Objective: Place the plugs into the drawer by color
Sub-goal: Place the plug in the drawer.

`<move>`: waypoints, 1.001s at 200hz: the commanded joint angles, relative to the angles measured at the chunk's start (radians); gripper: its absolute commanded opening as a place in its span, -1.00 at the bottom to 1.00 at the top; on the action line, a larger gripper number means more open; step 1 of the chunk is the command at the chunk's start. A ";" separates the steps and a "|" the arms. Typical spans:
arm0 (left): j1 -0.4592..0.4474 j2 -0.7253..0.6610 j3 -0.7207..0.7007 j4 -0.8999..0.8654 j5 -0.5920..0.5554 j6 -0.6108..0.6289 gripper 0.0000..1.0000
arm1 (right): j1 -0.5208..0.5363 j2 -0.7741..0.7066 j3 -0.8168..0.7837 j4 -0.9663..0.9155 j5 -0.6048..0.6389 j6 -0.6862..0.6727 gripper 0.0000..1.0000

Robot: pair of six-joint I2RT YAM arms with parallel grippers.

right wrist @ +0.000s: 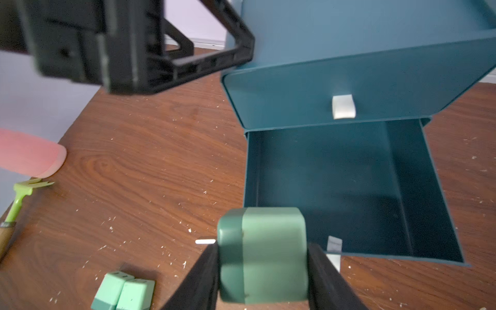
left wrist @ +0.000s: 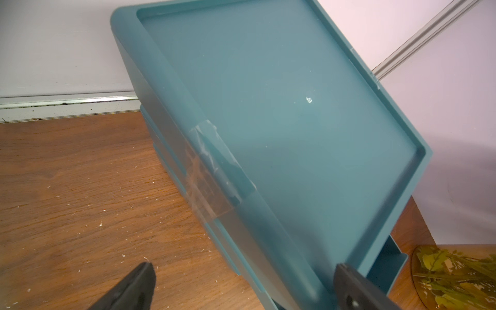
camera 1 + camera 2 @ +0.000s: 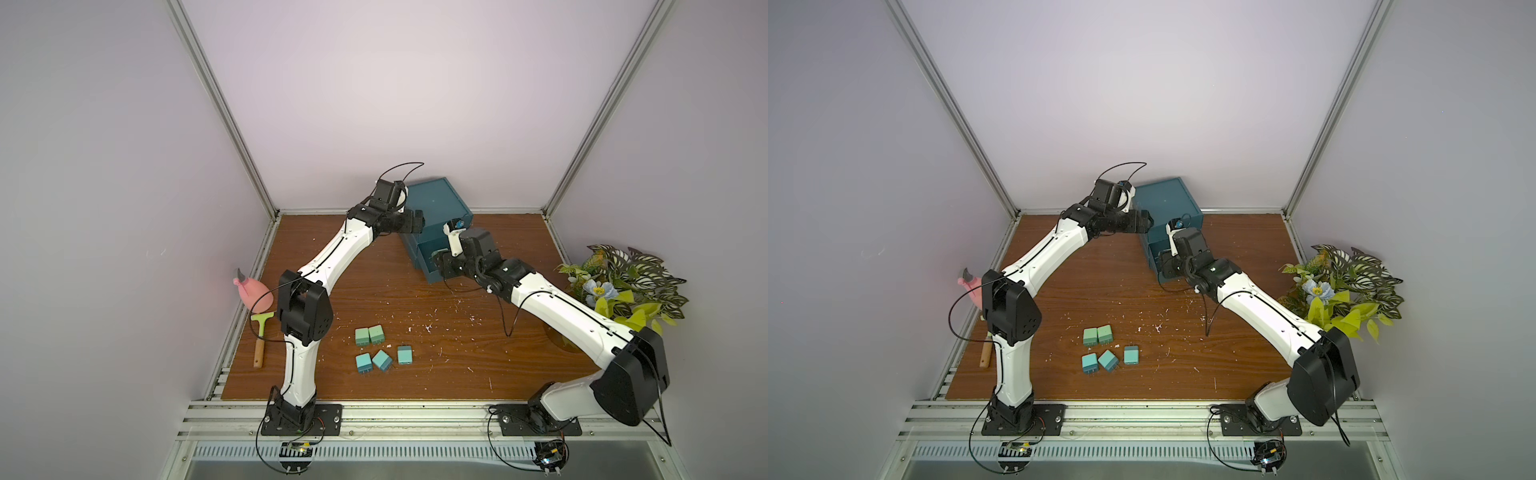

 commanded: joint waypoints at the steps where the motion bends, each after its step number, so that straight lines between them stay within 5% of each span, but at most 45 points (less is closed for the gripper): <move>1: 0.006 -0.016 -0.008 -0.037 0.004 0.006 0.97 | -0.012 0.048 0.065 0.001 -0.003 -0.008 -0.29; 91: 0.006 -0.010 -0.016 -0.036 0.005 0.007 0.97 | -0.042 0.200 0.128 -0.034 -0.032 -0.005 -0.27; 200: 0.006 -0.009 -0.019 -0.031 -0.007 0.006 0.97 | -0.061 0.210 0.125 -0.022 -0.091 -0.037 0.05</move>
